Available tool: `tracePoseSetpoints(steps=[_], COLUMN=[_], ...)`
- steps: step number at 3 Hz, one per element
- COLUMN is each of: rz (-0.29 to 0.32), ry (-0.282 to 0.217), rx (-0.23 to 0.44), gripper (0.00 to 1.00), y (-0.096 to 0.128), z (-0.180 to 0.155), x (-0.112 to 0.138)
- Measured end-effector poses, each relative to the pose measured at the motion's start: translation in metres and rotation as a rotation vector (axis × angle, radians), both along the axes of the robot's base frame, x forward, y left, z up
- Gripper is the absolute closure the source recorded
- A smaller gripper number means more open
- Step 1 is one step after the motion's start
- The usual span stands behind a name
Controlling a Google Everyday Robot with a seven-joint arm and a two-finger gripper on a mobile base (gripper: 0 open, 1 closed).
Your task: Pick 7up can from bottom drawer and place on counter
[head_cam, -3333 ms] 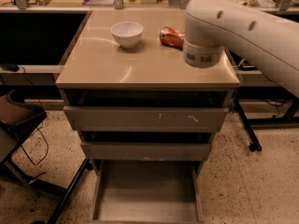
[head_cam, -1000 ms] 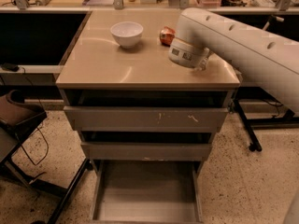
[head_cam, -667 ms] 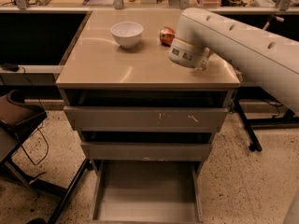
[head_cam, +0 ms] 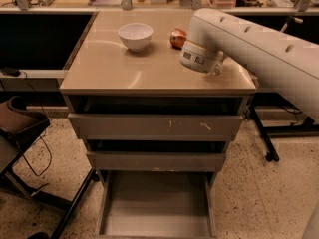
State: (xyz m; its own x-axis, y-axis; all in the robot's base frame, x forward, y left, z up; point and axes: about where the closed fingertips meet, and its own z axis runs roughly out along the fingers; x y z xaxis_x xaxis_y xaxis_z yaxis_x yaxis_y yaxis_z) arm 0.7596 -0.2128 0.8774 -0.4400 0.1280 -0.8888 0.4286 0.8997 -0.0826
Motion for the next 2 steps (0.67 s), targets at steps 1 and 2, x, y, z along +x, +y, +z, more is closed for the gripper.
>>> tracePoseSetpoints(steps=[1, 2], rz=[0.000, 0.000], ry=[0.000, 0.000], rx=[0.000, 0.000], gripper=[0.11, 0.00], y=[0.0000, 0.0000], z=[0.0000, 0.0000], x=[0.0000, 0.0000])
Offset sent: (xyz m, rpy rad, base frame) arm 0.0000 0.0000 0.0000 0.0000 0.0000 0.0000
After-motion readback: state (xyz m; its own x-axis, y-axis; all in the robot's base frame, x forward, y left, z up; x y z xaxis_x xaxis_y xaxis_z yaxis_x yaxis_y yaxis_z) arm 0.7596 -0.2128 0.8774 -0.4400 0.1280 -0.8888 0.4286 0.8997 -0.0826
